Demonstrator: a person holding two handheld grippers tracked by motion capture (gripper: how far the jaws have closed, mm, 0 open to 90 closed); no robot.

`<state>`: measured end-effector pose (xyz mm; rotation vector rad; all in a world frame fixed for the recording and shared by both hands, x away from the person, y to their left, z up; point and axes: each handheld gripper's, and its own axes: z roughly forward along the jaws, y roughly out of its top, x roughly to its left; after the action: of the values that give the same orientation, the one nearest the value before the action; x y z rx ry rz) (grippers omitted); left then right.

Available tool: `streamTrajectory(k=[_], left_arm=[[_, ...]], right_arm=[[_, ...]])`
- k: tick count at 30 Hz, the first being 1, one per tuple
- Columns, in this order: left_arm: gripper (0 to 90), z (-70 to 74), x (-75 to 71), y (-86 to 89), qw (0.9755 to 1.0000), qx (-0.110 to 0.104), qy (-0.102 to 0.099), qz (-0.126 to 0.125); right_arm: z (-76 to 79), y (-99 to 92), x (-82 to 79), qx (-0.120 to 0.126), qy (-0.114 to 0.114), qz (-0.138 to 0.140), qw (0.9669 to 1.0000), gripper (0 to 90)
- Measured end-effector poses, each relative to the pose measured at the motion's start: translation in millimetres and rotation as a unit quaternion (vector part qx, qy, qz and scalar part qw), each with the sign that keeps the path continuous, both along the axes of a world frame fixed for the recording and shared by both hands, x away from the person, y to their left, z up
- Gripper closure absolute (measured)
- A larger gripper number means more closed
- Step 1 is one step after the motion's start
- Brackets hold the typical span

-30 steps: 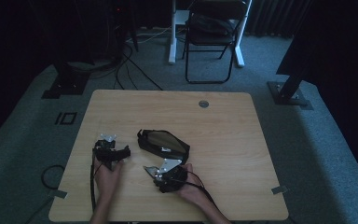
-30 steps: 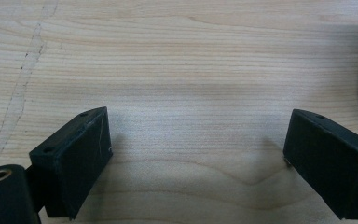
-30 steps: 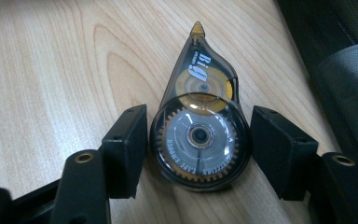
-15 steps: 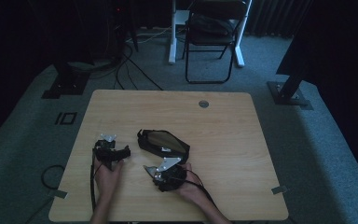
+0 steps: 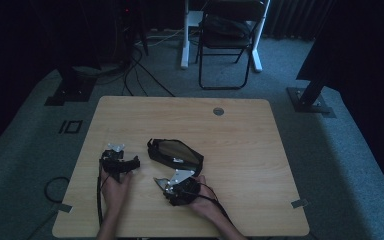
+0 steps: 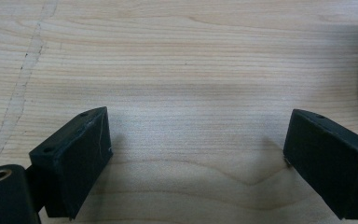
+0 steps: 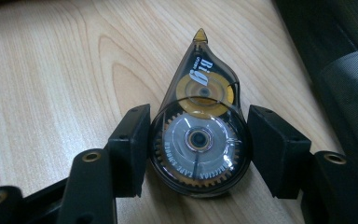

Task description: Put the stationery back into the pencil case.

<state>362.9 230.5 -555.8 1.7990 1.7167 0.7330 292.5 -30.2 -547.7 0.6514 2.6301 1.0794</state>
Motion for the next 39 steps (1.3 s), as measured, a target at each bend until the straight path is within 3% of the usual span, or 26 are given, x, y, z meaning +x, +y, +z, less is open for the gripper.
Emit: streamTrajectory(k=[39], left_arm=[[7.8,0.1,0.1,-0.2,1.0000,0.000,0.001,0.000]], right_arm=[[40.5,-3.8,-6.5,0.024,-0.049,0.013,0.9985,41.6]])
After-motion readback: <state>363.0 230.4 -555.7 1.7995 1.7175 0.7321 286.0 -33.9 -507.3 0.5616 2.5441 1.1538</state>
